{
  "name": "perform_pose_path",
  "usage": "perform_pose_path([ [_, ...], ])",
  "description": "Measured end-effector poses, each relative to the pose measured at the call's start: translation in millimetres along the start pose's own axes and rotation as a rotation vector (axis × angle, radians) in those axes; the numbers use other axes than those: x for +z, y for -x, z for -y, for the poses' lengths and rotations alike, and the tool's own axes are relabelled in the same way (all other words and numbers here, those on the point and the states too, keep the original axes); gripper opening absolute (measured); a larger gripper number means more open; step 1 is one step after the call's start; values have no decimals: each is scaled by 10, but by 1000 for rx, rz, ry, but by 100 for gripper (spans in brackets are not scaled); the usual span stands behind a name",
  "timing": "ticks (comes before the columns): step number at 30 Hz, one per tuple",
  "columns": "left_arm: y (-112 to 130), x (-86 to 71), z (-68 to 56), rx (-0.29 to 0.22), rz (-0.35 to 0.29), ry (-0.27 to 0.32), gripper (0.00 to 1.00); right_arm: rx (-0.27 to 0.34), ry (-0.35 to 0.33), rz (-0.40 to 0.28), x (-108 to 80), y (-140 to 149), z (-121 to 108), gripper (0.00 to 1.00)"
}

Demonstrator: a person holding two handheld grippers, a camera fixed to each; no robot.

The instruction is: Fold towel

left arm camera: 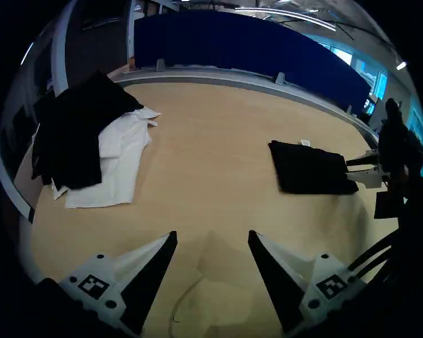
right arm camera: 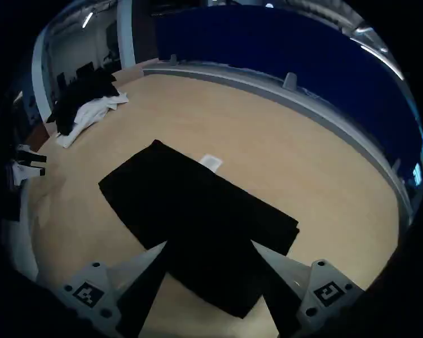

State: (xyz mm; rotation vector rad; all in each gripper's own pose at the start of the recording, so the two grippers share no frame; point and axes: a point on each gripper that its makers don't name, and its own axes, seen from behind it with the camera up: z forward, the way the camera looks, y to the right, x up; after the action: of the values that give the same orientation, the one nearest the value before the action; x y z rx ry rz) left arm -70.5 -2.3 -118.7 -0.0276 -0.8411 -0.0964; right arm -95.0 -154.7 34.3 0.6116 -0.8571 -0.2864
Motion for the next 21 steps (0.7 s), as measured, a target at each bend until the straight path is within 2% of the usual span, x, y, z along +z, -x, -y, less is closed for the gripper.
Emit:
perform_pose_path([
  [14,-38,-45,-69,14,-5,4,94,22,42,27,-296,370,-293,95],
  [21,-27,-63,-73,16,-4,2,94,31,60,50,-377,610,-372,95],
])
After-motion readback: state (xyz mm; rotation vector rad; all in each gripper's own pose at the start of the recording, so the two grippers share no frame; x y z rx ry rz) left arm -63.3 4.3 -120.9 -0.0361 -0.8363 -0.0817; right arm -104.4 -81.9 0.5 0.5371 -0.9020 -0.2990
